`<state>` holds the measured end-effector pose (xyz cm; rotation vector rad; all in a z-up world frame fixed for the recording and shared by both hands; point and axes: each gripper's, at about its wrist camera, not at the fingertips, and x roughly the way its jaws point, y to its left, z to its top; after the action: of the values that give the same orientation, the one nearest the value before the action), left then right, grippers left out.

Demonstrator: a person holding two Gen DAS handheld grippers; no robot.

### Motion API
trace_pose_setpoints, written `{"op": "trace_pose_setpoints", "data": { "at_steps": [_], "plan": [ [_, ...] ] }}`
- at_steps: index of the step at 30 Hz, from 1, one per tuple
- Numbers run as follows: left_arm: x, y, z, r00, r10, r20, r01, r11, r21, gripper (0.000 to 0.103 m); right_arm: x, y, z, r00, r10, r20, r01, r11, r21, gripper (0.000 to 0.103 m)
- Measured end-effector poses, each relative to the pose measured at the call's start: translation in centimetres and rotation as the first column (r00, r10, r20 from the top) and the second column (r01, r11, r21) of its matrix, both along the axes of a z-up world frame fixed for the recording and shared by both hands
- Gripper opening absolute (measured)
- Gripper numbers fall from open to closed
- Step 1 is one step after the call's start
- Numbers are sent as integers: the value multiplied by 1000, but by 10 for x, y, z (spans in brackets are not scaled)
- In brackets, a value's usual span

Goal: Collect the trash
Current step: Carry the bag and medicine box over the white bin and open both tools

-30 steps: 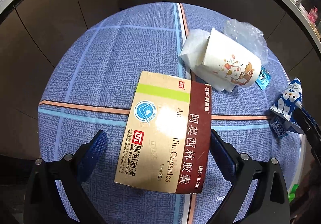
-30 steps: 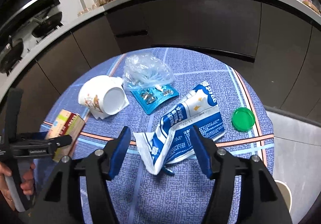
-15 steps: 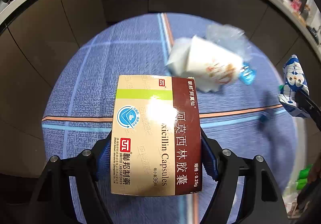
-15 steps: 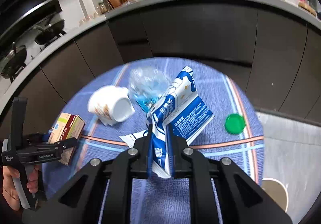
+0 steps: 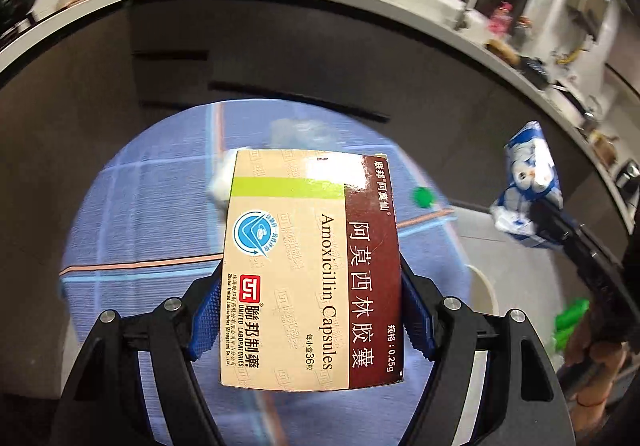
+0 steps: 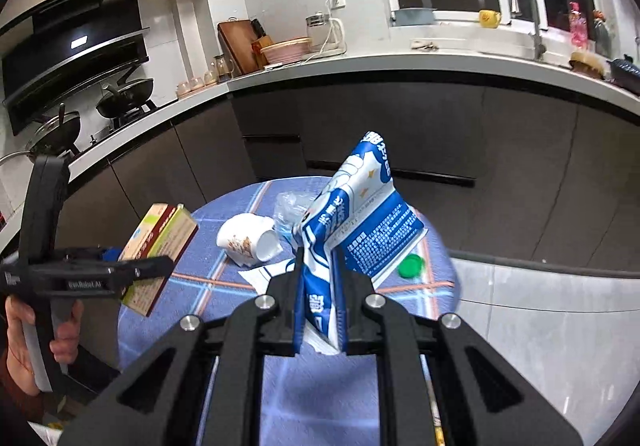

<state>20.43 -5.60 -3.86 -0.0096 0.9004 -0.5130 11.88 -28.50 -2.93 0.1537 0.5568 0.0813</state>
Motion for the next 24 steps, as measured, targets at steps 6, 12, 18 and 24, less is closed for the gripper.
{"op": "trace_pose_setpoints", "data": {
  "at_steps": [6,12,18,24],
  "plan": [
    [-24,-43,6,991,-135,3,135,990,-48,70,-56,-27,-5,998,-64,-15,64,998,-25,14],
    [-38,-93,-2,966,-258,-17,256,963,-87,70,-98,-62,-29,987,-152,-58,151,988,-17,14],
    [-43,-142,-20,932,-356,-63,348,931,-112,70,-130,-96,-60,968,-219,-119,220,975,-5,14],
    [-53,-193,-44,889,-444,-107,434,894,-108,70,-139,-116,-97,960,-217,-180,224,974,24,14]
  ]
}}
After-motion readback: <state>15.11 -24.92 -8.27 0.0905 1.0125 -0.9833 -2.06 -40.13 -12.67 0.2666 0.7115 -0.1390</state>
